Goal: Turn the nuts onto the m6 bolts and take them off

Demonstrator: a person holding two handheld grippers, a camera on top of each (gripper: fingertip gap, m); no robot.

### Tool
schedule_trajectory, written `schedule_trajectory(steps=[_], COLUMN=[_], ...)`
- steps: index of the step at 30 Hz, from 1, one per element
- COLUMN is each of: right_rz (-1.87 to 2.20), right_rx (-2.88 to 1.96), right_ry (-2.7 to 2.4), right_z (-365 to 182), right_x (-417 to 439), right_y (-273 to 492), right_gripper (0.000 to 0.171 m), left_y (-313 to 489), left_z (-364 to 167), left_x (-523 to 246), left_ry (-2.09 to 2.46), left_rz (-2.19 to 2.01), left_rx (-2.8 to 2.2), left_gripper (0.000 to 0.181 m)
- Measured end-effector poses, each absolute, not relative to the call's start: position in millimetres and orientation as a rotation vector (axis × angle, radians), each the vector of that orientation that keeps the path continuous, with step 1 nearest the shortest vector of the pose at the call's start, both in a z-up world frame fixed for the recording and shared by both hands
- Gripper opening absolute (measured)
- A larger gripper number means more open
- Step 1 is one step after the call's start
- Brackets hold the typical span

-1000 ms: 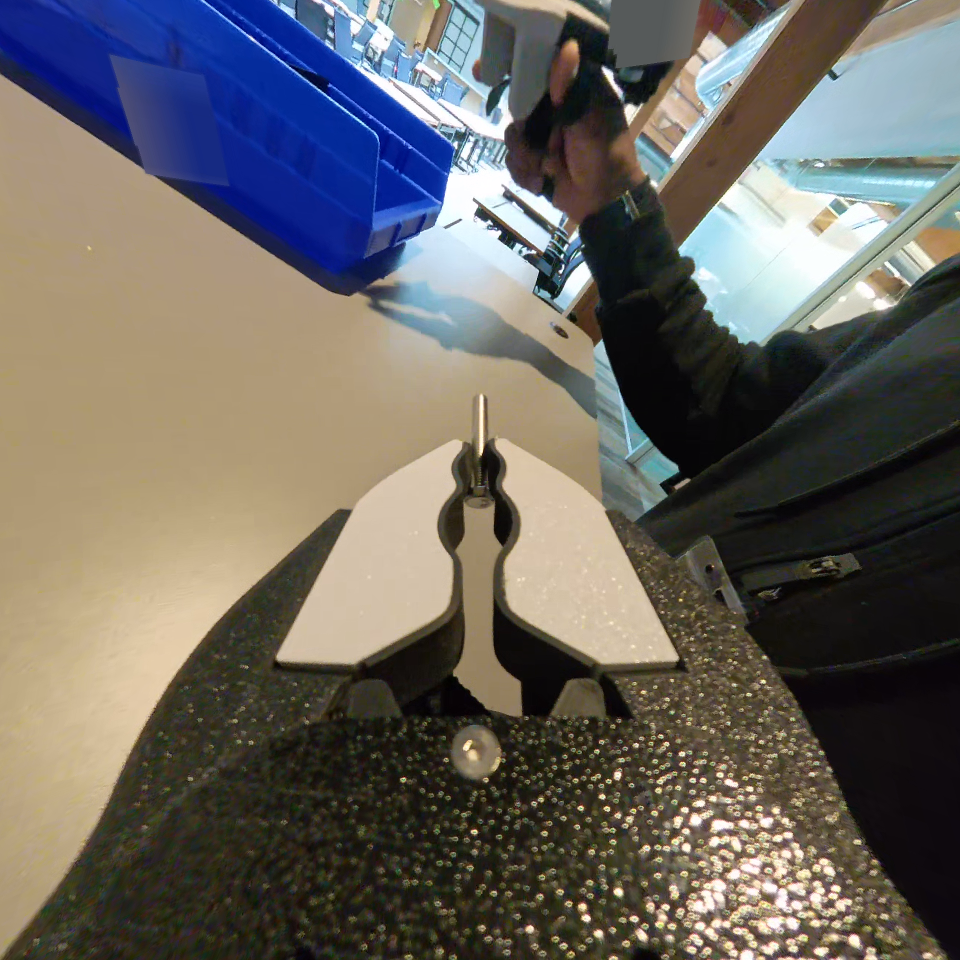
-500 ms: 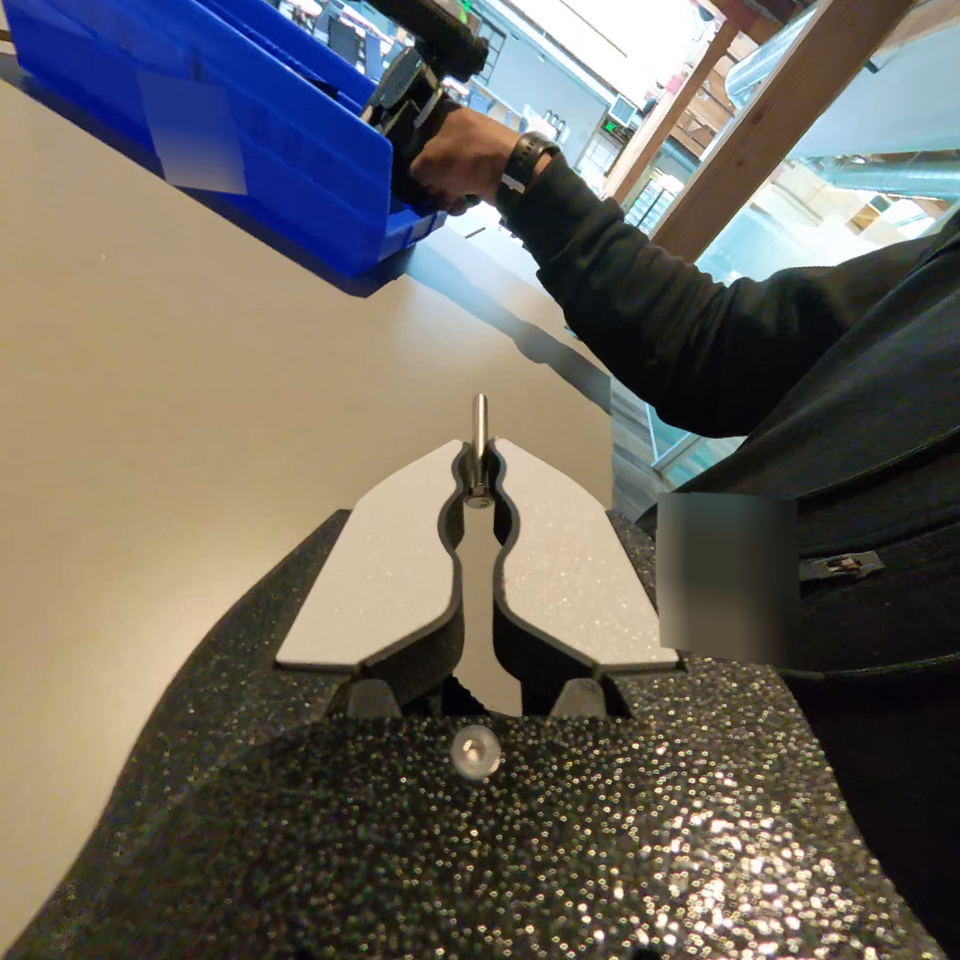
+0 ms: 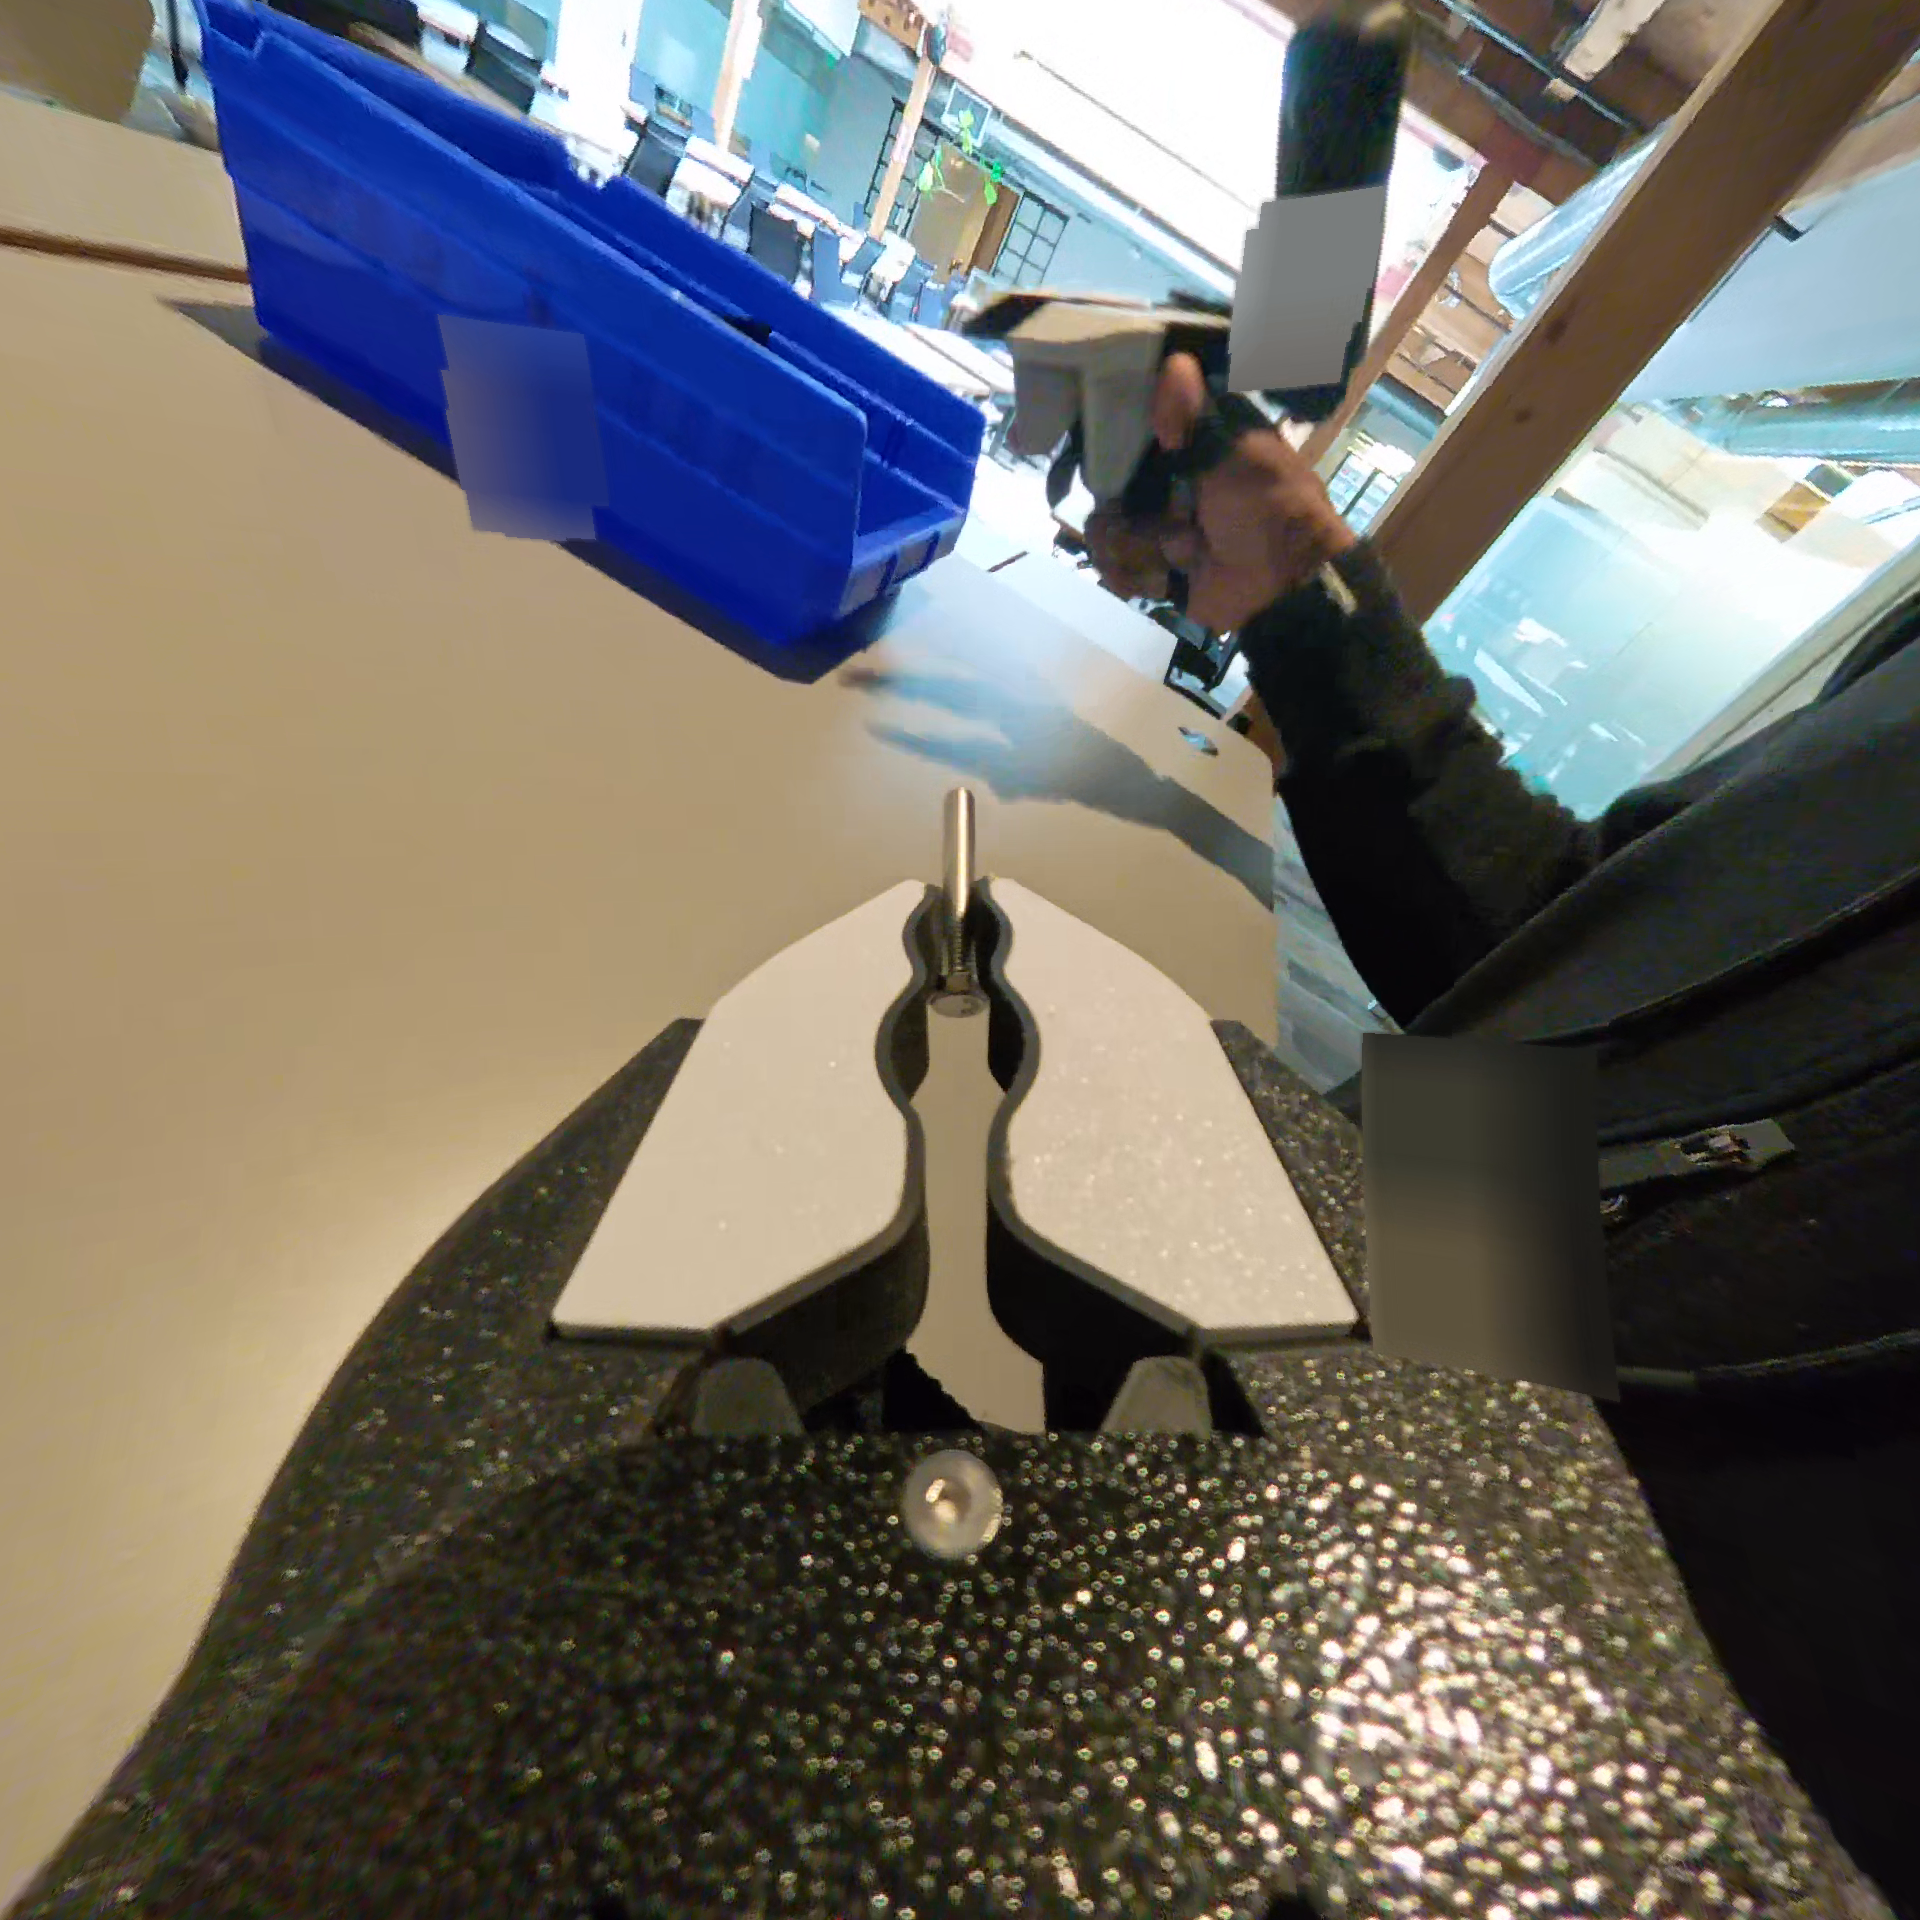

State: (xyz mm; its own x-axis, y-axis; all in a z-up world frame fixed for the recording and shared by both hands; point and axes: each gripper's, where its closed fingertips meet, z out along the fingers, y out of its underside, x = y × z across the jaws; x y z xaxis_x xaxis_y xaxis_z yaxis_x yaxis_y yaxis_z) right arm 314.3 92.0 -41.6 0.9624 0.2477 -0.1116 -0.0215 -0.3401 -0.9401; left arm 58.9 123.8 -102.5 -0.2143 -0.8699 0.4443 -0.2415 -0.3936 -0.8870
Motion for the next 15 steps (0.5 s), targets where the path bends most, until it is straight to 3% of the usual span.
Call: schedule_trajectory(steps=[2,6,15], right_rz=[0.617,0.982,1.136], right_rx=[-1.756,-1.745,-1.684], right_ry=[-0.273,-0.346,-0.352], right_z=[-36.1,-75.0,-78.7], right_x=[232.5,128.7,82.6], right_y=[88.5,96.8,103.7], right_gripper=[0.025,0.034,0.026], left_y=[121.0,110.0,103.4], left_z=[-95.3,-88.4,-85.7], left_x=[63.3,74.5,76.5], left_ry=[1.332,1.376,1.385], left_rz=[-1.662,-1.679,-1.699], left_rx=[-1.465,-1.359,-1.325], left_gripper=[0.005,0.005,0.005])
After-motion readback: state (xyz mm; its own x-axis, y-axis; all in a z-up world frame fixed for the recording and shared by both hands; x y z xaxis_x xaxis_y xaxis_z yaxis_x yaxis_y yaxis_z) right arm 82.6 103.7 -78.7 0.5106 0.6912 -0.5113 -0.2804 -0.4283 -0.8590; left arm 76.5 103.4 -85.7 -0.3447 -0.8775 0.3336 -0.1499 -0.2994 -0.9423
